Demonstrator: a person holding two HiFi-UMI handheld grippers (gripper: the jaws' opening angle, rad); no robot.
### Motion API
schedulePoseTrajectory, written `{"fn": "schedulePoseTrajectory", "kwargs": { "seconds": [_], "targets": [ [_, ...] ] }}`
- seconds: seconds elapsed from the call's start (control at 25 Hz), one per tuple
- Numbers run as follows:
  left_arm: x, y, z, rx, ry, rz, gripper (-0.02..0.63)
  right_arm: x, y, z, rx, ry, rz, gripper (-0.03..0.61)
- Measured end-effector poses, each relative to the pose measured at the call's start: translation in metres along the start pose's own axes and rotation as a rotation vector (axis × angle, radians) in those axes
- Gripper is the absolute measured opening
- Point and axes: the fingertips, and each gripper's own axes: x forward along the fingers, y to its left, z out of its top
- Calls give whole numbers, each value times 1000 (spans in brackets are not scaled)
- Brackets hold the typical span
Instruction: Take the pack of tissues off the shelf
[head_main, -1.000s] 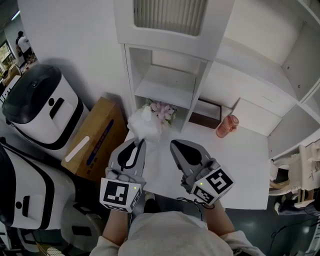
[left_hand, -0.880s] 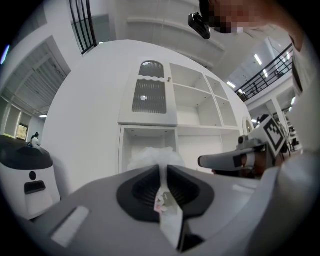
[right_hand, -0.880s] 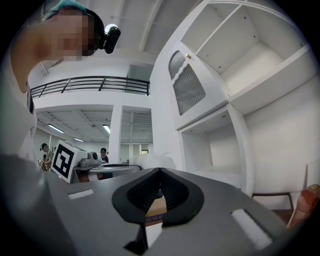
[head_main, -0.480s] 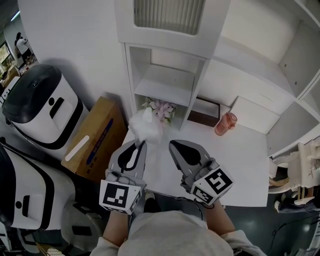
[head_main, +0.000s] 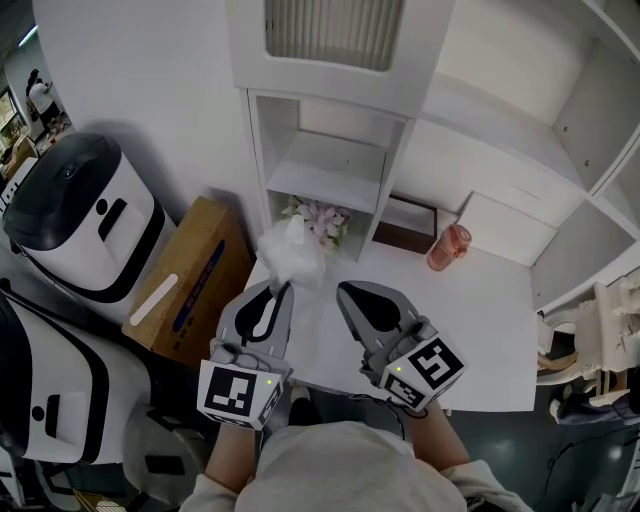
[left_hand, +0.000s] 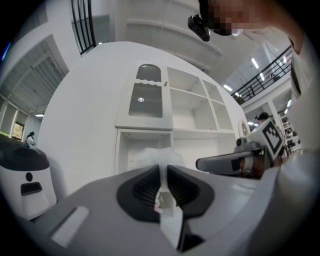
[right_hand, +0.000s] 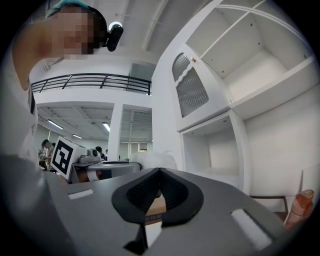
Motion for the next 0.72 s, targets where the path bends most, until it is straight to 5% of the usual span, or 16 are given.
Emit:
{"fn": "schedulePoseTrajectory", "kwargs": {
  "seconds": [0.72],
  "targets": [
    [0, 10, 1, 4, -6, -4, 37, 8, 0, 0, 5, -6, -14, -3]
  ]
}}
